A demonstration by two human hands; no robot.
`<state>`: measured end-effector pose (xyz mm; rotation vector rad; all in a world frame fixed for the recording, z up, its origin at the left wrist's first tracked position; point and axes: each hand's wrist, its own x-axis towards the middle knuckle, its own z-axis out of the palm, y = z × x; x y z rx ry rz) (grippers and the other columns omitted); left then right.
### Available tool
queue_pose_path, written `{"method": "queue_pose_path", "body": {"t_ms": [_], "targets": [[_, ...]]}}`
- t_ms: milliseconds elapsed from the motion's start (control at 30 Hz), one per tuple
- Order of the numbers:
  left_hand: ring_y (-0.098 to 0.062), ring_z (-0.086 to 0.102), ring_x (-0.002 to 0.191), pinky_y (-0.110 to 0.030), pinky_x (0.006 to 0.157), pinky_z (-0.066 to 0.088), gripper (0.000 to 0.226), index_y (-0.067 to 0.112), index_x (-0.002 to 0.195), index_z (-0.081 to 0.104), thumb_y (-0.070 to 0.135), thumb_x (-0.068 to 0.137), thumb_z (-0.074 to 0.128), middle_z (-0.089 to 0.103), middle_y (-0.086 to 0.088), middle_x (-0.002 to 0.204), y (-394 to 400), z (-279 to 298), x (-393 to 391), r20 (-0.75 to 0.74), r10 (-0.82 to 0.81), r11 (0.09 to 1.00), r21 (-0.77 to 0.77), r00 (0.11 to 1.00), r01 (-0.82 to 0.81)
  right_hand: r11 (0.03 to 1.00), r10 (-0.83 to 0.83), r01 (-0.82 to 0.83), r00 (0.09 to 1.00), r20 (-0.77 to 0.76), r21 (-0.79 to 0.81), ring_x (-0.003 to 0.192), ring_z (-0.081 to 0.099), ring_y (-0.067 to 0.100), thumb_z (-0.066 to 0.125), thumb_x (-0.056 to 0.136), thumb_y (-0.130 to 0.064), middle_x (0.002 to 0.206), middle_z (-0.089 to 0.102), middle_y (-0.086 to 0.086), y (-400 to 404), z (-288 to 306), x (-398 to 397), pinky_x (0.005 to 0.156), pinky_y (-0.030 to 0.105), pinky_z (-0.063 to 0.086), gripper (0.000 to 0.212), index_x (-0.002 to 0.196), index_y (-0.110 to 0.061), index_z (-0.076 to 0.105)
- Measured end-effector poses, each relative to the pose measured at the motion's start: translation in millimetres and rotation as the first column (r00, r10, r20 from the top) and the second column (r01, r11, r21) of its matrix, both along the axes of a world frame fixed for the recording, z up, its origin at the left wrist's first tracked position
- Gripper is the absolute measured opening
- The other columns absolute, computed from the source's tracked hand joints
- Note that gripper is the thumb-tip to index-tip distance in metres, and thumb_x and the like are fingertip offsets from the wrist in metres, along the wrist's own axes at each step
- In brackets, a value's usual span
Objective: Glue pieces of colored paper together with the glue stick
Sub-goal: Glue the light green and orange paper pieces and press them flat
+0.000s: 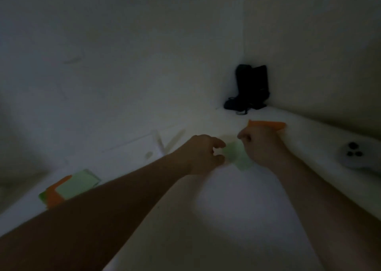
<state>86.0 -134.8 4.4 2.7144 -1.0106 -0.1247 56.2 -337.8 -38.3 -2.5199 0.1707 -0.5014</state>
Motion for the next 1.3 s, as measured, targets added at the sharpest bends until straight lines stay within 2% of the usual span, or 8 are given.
{"method": "queue_pose_path", "body": {"t_ms": [100, 267, 433, 567, 833, 1067, 1200, 1300], "targets": [[-0.025, 0.051, 0.136, -0.036, 0.112, 0.042, 0.063, 0.016, 0.153, 0.046, 0.047, 0.099, 0.059, 0.050, -0.008, 0.152, -31.4, -13.9, 16.7, -0.050, 0.169, 0.985, -0.026, 0.984, -0.171, 1.000, 0.003, -0.004, 1.000, -0.022, -0.013, 0.102, 0.069, 0.020, 0.061, 0.098, -0.017, 0.119, 0.074, 0.004, 0.1, -1.4, -0.7, 0.092, 0.037, 0.057, 0.025, 0.117, -0.021, 0.076], [-0.020, 0.061, 0.087, -0.038, 0.089, 0.054, 0.032, 0.014, 0.090, 0.067, 0.046, 0.094, 0.068, 0.066, -0.005, 0.095, -47.7, -27.2, 37.6, -0.069, 0.215, 0.973, -0.073, 0.974, -0.220, 0.999, -0.004, 0.002, 0.998, -0.059, -0.041, 0.107, 0.065, 0.021, 0.060, 0.100, -0.020, 0.123, 0.070, 0.006, 0.8, -3.3, 0.7, 0.092, 0.031, 0.052, 0.028, 0.125, -0.019, 0.072], [-0.016, 0.067, 0.090, -0.030, 0.079, 0.052, 0.018, 0.020, 0.101, 0.071, 0.036, 0.093, 0.072, 0.070, 0.004, 0.095, -36.1, -33.3, 37.1, -0.145, 0.158, 0.954, -0.231, 0.977, -0.189, 1.000, -0.021, 0.020, 1.000, 0.003, 0.012, 0.102, 0.066, 0.023, 0.056, 0.099, -0.017, 0.119, 0.071, 0.008, -4.3, -1.9, 6.7, 0.091, 0.036, 0.055, 0.025, 0.115, -0.017, 0.074], [-0.015, 0.073, 0.071, -0.037, 0.074, 0.062, 0.008, 0.024, 0.092, 0.065, 0.026, 0.093, 0.073, 0.076, 0.002, 0.082, -10.8, -35.1, 35.1, -0.264, 0.106, 0.886, -0.413, 0.959, -0.212, 0.996, -0.053, 0.052, 0.998, 0.021, 0.077, 0.109, 0.064, 0.026, 0.050, 0.101, -0.009, 0.124, 0.070, 0.011, -12.2, 0.0, 6.4, 0.090, 0.028, 0.045, 0.028, 0.115, -0.011, 0.074], [-0.017, 0.058, 0.062, -0.027, 0.058, 0.053, 0.023, 0.010, 0.098, 0.053, 0.013, 0.093, 0.076, 0.069, -0.022, 0.088, 53.3, -30.1, 15.0, -0.384, 0.057, 0.818, -0.511, 0.921, -0.264, 0.980, -0.195, 0.195, 0.981, -0.016, 0.041, 0.115, 0.062, 0.034, 0.063, 0.094, -0.018, 0.130, 0.065, 0.014, -27.8, 3.4, -7.0, 0.099, 0.036, 0.047, 0.031, 0.123, -0.014, 0.073], [-0.019, 0.059, 0.060, -0.037, 0.062, 0.052, 0.017, 0.024, 0.092, 0.058, 0.020, 0.095, 0.074, 0.072, -0.020, 0.084, 55.6, -44.4, 10.6, -0.332, 0.012, 0.813, -0.545, 0.943, -0.202, 0.967, -0.252, 0.253, 0.920, -0.300, -0.035, 0.133, 0.047, 0.040, 0.071, 0.049, -0.081, 0.155, 0.041, 0.015, -31.6, -3.8, -15.8, 0.110, 0.049, 0.044, 0.119, 0.153, -0.031, 0.041], [-0.011, 0.069, 0.073, -0.035, 0.076, 0.060, 0.014, 0.039, 0.092, 0.070, 0.025, 0.095, 0.071, 0.075, 0.004, 0.090, 47.1, -53.0, 11.1, -0.202, 0.057, 0.857, -0.492, 0.978, -0.152, 0.975, -0.209, 0.224, 0.907, -0.366, -0.002, 0.142, 0.033, 0.042, 0.087, 0.068, -0.064, 0.163, 0.020, 0.018, -31.3, -4.4, -20.3, 0.117, 0.051, 0.034, 0.121, 0.162, -0.034, 0.016], [-0.001, 0.068, 0.093, -0.021, 0.086, 0.053, 0.014, 0.035, 0.098, 0.076, 0.023, 0.097, 0.069, 0.074, 0.013, 0.103, 42.1, -54.5, 10.4, -0.179, 0.077, 0.864, -0.480, 0.981, -0.155, 0.981, -0.129, 0.166, 0.946, -0.296, 0.102, 0.145, 0.037, 0.033, 0.091, 0.072, -0.046, 0.165, 0.030, 0.009, -34.1, -4.7, -20.2, 0.119, 0.045, 0.034, 0.118, 0.163, -0.025, 0.020]]}}
